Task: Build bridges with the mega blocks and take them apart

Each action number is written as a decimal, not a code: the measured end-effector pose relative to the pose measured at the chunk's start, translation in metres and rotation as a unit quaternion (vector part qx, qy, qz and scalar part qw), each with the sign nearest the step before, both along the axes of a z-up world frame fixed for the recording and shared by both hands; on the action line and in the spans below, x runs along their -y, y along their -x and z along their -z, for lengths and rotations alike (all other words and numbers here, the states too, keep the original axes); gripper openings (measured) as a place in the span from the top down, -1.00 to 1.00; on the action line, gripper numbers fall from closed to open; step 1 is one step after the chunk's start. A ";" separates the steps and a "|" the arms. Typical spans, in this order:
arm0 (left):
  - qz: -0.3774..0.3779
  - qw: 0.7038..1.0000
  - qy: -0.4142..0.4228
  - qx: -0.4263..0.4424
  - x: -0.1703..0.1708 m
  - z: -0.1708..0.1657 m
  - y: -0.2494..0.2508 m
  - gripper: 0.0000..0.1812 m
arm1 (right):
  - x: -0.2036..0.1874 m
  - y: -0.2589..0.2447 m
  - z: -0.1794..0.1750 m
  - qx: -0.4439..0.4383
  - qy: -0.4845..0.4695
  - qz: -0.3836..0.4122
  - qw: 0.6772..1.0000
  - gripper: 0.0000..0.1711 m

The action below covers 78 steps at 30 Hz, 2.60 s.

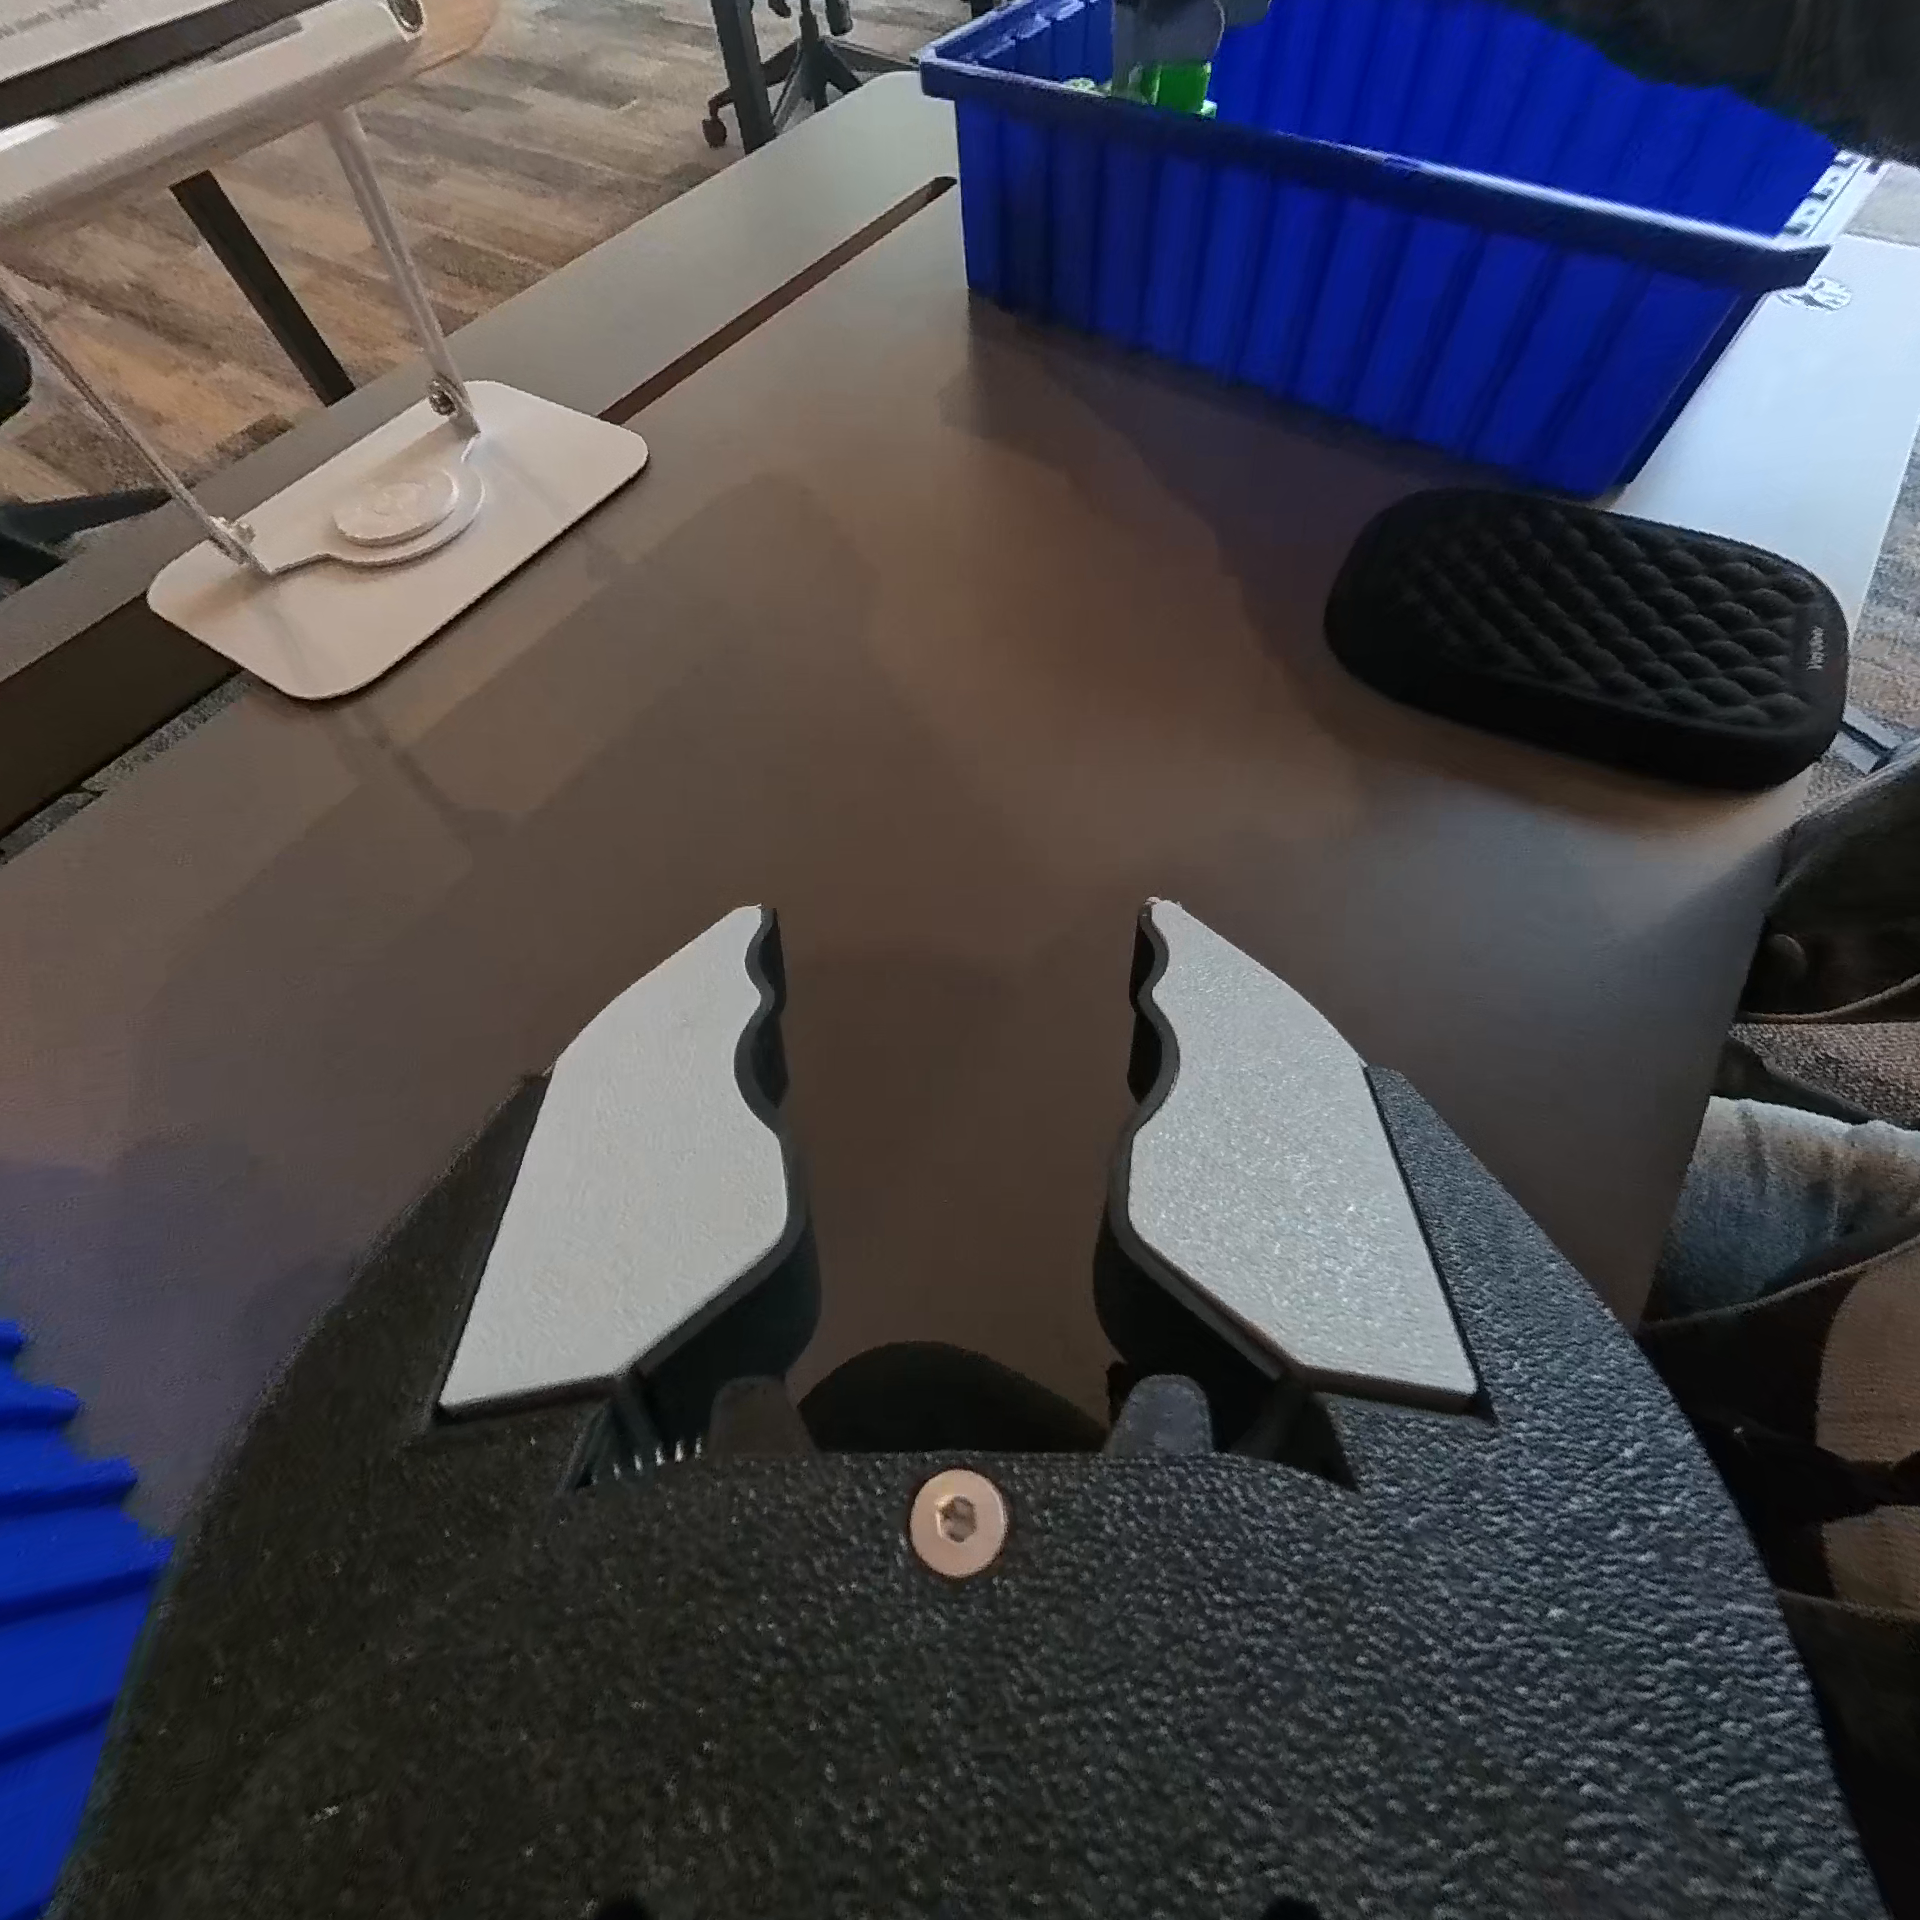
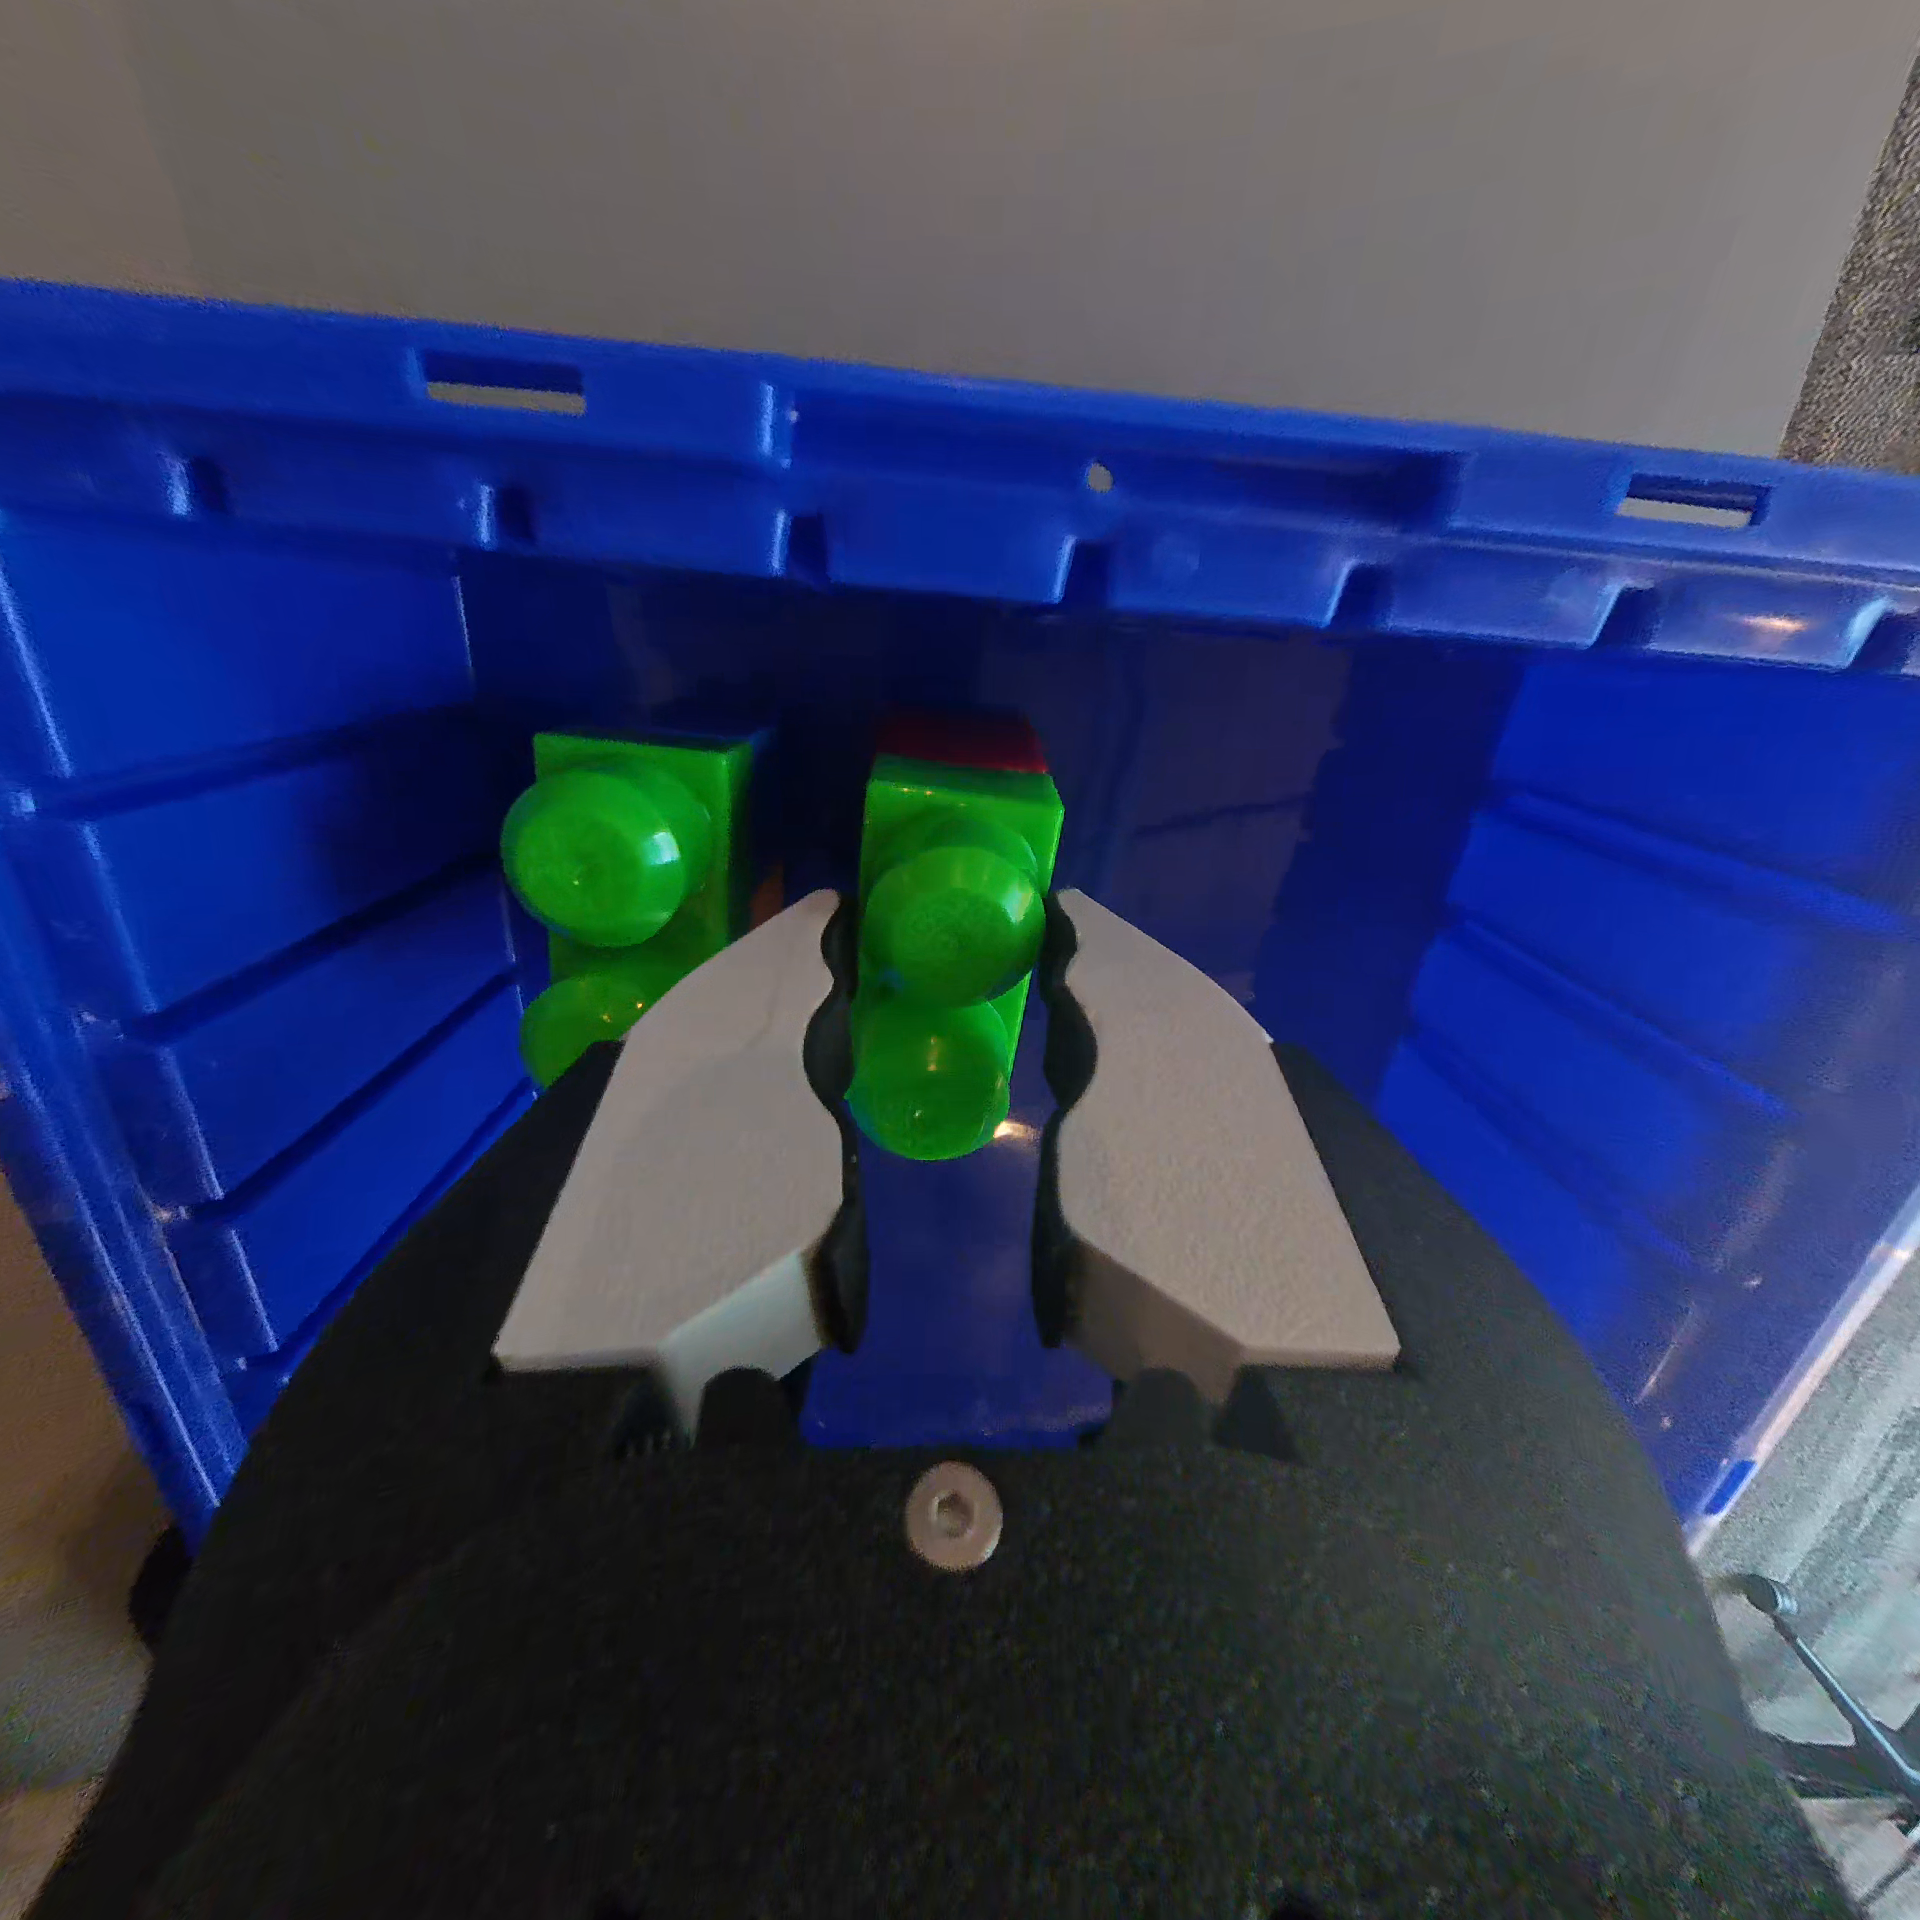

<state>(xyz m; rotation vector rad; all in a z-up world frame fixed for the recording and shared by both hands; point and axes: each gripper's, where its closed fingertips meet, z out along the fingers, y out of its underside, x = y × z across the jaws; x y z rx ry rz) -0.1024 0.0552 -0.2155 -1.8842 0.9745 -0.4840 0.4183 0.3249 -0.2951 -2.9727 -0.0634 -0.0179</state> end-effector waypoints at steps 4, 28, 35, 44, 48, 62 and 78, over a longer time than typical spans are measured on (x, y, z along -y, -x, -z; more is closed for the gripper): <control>-0.001 1.000 -0.001 0.001 0.000 0.000 0.002 0.29 | -0.002 0.000 0.000 0.004 -0.006 0.005 1.000 0.60; -0.032 0.999 -0.017 0.000 0.001 -0.011 0.024 0.11 | 0.053 0.060 -0.131 0.021 -0.226 -0.065 0.972 -0.45; -0.081 0.995 -0.048 0.013 -0.006 -0.036 0.056 0.12 | 0.110 0.121 -0.166 -0.002 -0.344 -0.123 0.931 -0.44; -0.169 0.982 -0.082 0.020 -0.013 -0.079 0.144 0.14 | 0.170 0.177 -0.178 -0.044 -0.428 -0.168 0.887 -0.32; -0.201 0.976 -0.077 0.027 -0.019 -0.094 0.188 0.13 | 0.184 0.192 -0.173 -0.051 -0.443 -0.181 0.877 -0.27; -0.259 0.953 0.034 0.151 -0.115 -0.074 0.289 0.21 | 0.188 0.202 -0.164 -0.034 -0.474 -0.177 0.862 -0.22; -0.384 0.918 0.041 0.093 -0.223 0.023 0.324 0.36 | 0.186 0.207 -0.172 -0.035 -0.497 -0.186 0.847 -0.21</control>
